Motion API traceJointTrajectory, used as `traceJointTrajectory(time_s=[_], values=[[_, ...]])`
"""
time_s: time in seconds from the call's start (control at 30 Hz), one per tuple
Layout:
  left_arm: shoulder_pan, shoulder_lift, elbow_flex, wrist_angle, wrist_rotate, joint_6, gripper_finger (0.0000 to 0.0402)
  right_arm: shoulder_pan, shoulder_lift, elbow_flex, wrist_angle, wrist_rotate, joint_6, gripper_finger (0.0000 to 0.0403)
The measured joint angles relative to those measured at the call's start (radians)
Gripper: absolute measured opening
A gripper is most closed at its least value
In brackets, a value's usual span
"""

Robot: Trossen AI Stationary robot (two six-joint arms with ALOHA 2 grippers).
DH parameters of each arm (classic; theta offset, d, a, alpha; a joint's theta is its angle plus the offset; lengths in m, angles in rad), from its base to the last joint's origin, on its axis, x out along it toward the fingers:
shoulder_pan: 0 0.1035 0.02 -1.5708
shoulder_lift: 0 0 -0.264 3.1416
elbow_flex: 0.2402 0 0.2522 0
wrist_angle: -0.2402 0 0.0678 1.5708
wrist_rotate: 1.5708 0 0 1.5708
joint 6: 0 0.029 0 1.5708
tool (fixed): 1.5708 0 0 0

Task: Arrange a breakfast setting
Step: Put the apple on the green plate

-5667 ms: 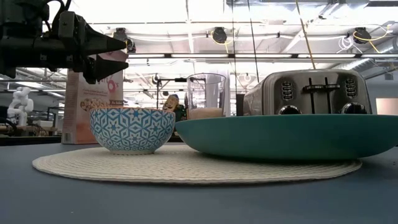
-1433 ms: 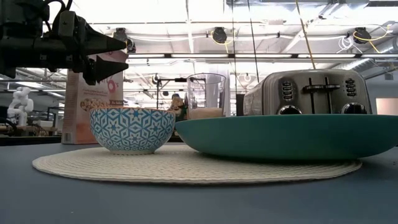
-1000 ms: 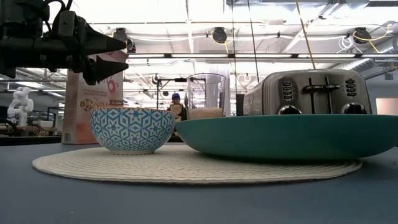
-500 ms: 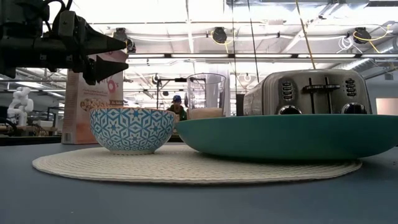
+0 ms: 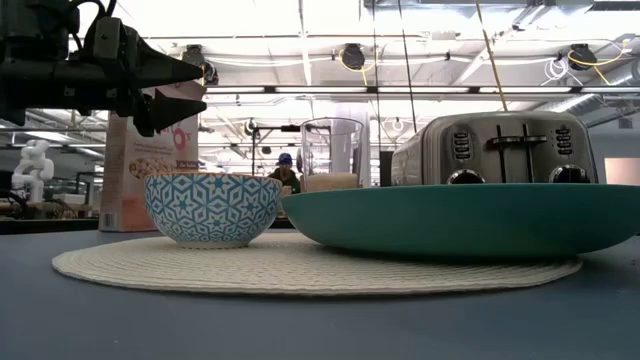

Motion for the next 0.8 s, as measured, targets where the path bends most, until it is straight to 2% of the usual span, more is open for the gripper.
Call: traceJointTrajectory(time_s=[0.17,0.4,0.7,0.8], values=[[0.000,0.000,0.000,0.000,0.000,0.000,0.0390,-0.051,-0.085,0.000,-0.038,0.083,0.004,0.0285],[0.000,0.000,0.000,0.000,0.000,0.000,0.0390,-0.123,-0.178,0.000,-0.039,0.319,0.002,0.0285],[0.000,0.000,0.000,0.000,0.000,0.000,0.0390,-0.205,-0.207,0.000,0.001,0.622,-0.068,0.0285],[0.000,0.000,0.000,0.000,0.000,0.000,0.0390,-0.223,-0.206,0.000,0.038,0.675,-0.088,0.0285]])
